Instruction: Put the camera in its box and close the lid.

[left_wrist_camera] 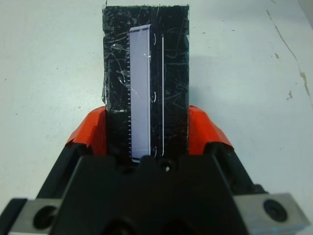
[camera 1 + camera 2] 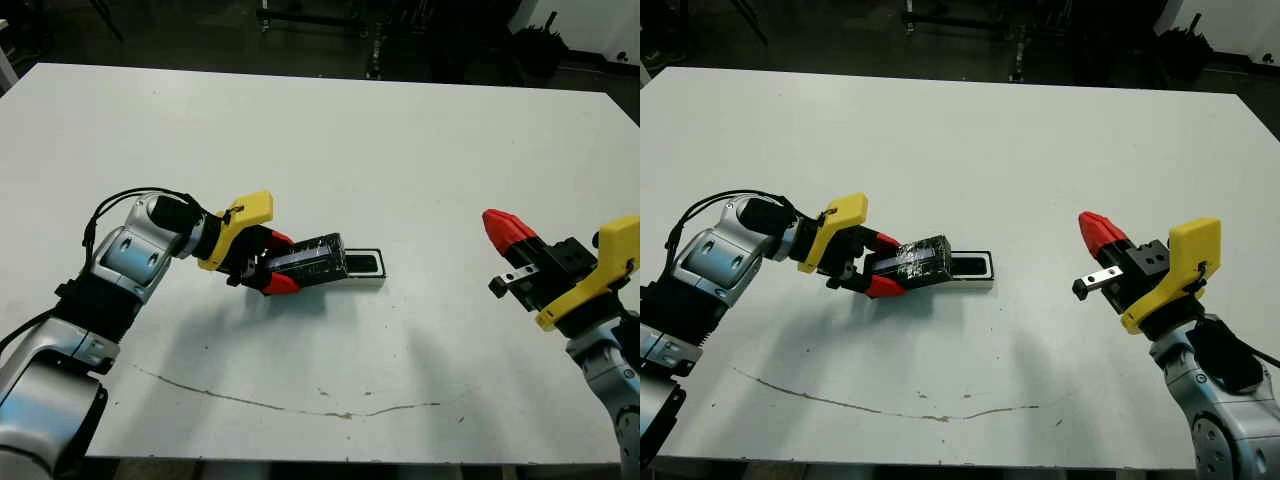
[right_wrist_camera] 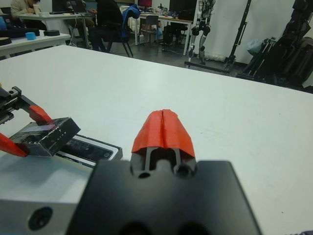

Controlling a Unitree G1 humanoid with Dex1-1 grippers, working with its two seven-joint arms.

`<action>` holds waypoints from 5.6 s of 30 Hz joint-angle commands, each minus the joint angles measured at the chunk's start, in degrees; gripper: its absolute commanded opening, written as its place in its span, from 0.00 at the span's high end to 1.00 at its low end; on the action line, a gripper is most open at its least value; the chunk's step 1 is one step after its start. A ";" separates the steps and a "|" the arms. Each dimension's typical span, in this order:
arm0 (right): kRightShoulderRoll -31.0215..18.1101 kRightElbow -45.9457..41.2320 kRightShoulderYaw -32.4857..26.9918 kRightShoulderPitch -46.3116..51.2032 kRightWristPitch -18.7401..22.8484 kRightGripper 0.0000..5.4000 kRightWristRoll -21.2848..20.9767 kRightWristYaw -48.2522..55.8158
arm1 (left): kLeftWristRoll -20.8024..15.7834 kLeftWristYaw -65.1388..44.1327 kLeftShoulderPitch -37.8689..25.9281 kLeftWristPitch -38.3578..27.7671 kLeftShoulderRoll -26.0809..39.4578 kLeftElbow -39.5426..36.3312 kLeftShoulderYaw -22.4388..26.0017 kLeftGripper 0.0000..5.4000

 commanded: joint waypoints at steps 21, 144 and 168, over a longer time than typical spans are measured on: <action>-0.57 1.58 0.87 0.75 -1.74 1.00 -1.19 0.47 | 3.84 1.72 -5.25 -6.40 -3.13 16.64 1.33 0.42; 0.52 0.71 0.60 3.23 -3.39 1.00 -0.48 -0.39 | 21.18 15.69 -4.58 -4.57 -27.38 15.65 -18.44 0.00; -0.86 1.57 0.48 2.38 -2.90 1.00 -0.25 0.72 | -3.77 25.16 1.20 0.79 -34.47 21.98 9.44 0.00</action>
